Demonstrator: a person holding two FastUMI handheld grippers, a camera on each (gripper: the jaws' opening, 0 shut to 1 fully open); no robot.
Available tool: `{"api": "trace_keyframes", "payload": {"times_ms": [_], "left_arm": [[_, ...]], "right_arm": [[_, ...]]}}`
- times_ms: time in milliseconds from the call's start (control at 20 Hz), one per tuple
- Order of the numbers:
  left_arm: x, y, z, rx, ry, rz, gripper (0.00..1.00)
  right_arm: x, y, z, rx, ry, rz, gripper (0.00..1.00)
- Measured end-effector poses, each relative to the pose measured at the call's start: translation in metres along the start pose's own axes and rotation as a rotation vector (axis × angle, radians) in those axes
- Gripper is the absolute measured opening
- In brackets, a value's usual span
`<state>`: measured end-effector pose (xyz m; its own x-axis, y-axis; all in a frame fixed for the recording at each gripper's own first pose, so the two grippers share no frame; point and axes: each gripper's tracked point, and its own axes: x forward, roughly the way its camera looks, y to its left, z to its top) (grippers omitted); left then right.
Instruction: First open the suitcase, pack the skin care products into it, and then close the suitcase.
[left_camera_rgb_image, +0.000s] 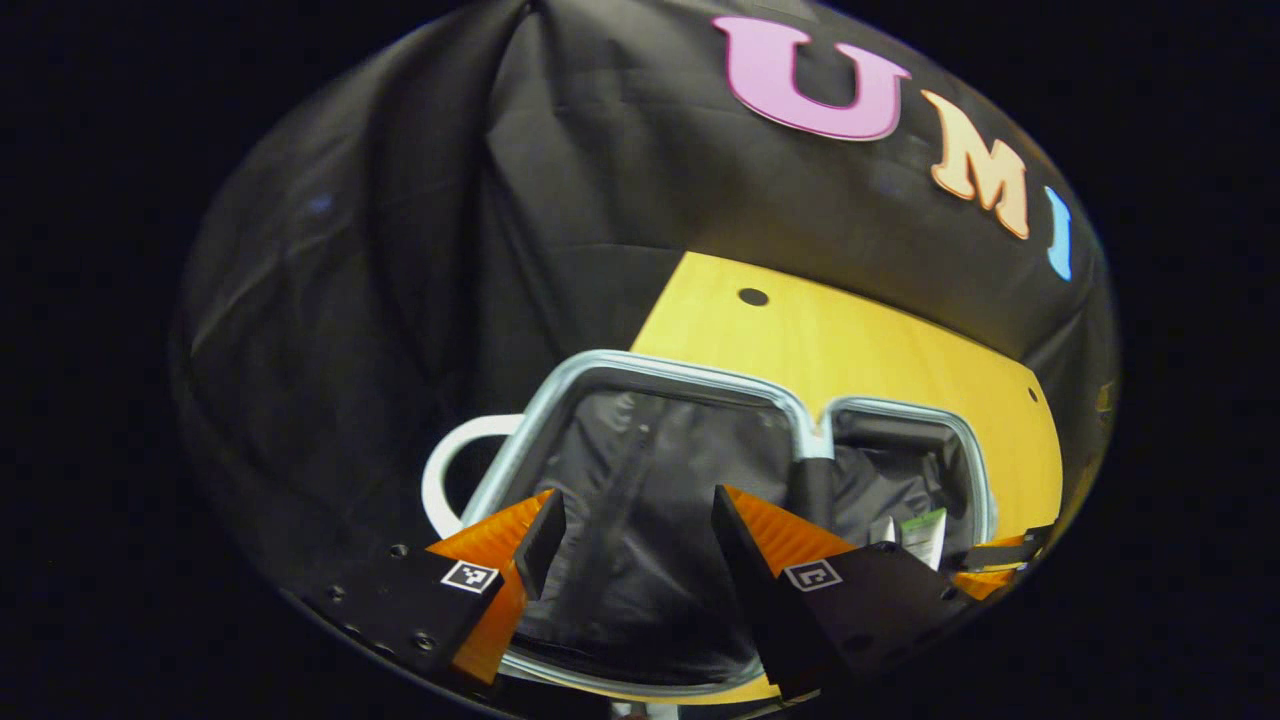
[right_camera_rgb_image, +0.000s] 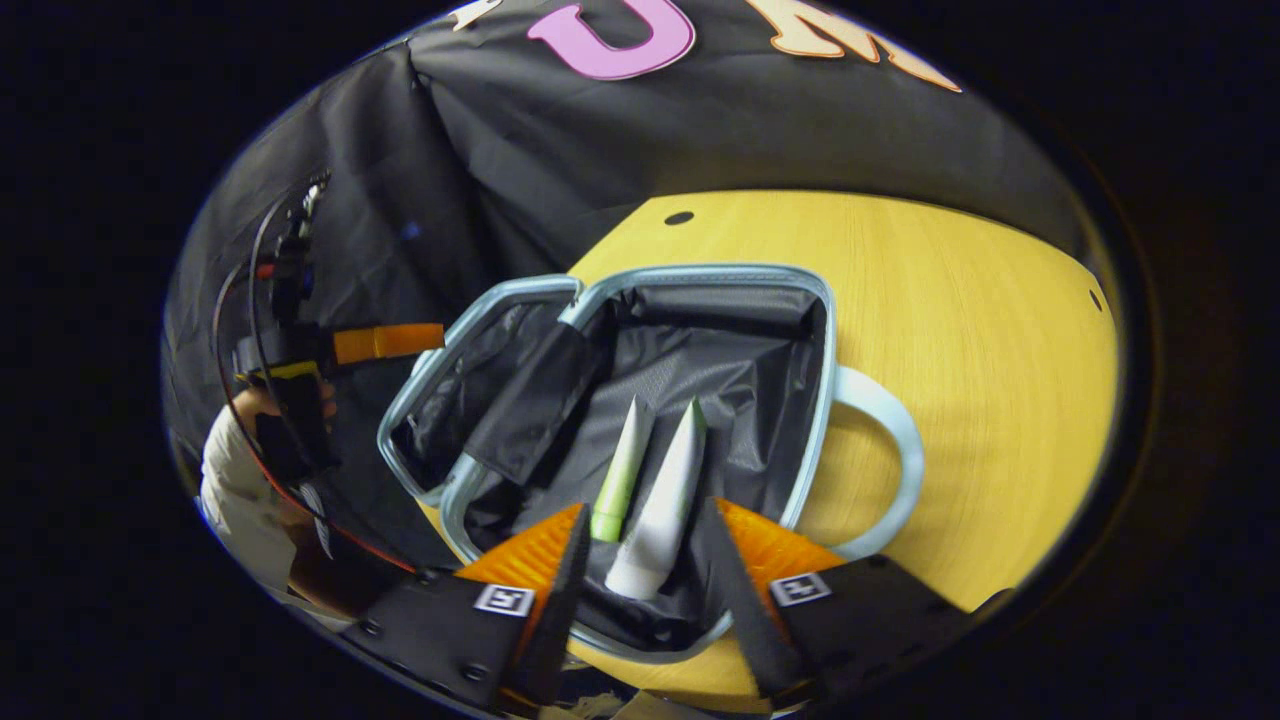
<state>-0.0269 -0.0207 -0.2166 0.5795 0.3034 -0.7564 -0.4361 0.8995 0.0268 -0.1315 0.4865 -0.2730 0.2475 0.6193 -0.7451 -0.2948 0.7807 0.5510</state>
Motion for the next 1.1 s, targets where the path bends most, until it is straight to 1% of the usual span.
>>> {"api": "trace_keyframes", "payload": {"times_ms": [50, 100, 150, 200, 300, 400, 550, 650, 700, 750, 850, 950, 1050, 1100], "left_arm": [[0.005, 0.017, 0.002, -0.01, -0.002, 0.025, 0.88], [0.008, 0.036, 0.003, -0.02, -0.001, 0.053, 0.88], [0.011, 0.055, 0.003, -0.036, 0.011, 0.085, 0.88], [0.014, 0.073, 0.004, -0.066, 0.016, 0.109, 0.91], [0.029, 0.103, 0.005, -0.135, 0.029, 0.136, 0.95], [0.046, 0.128, -0.003, -0.189, 0.057, 0.152, 0.95], [0.066, 0.147, -0.016, -0.237, 0.111, 0.146, 0.95], [0.08, 0.152, -0.029, -0.229, 0.169, 0.146, 0.94], [0.085, 0.157, -0.035, -0.224, 0.198, 0.156, 0.89], [0.09, 0.159, -0.04, -0.219, 0.225, 0.159, 0.89], [0.099, 0.165, -0.043, -0.202, 0.257, 0.155, 0.79], [0.103, 0.163, -0.046, -0.19, 0.275, 0.142, 0.61], [0.107, 0.15, -0.047, -0.196, 0.276, 0.104, 0.46], [0.103, 0.149, -0.046, -0.183, 0.285, 0.117, 0.31]], "right_arm": [[-0.002, 0.004, 0.007, 0.008, -0.031, 0.02, 1.0], [-0.005, 0.006, 0.017, 0.005, -0.068, 0.024, 1.0], [-0.01, 0.005, 0.024, -0.005, -0.102, 0.023, 0.98], [-0.015, 0.003, 0.032, -0.011, -0.132, 0.012, 0.98], [-0.024, 0.002, 0.045, -0.013, -0.184, 0.0, 0.98], [-0.033, -0.005, 0.057, -0.013, -0.225, -0.025, 0.98], [-0.041, -0.022, 0.061, -0.001, -0.249, -0.076, 0.98], [-0.044, -0.034, 0.061, 0.012, -0.257, -0.111, 0.98], [-0.047, -0.04, 0.06, 0.019, -0.259, -0.125, 0.98], [-0.049, -0.044, 0.06, 0.025, -0.261, -0.137, 0.98], [-0.051, -0.051, 0.059, 0.034, -0.263, -0.154, 0.98], [-0.054, -0.055, 0.062, 0.036, -0.268, -0.162, 0.98], [-0.057, -0.059, 0.066, 0.037, -0.281, -0.166, 0.98], [-0.059, -0.061, 0.068, 0.034, -0.287, -0.168, 0.98]]}}
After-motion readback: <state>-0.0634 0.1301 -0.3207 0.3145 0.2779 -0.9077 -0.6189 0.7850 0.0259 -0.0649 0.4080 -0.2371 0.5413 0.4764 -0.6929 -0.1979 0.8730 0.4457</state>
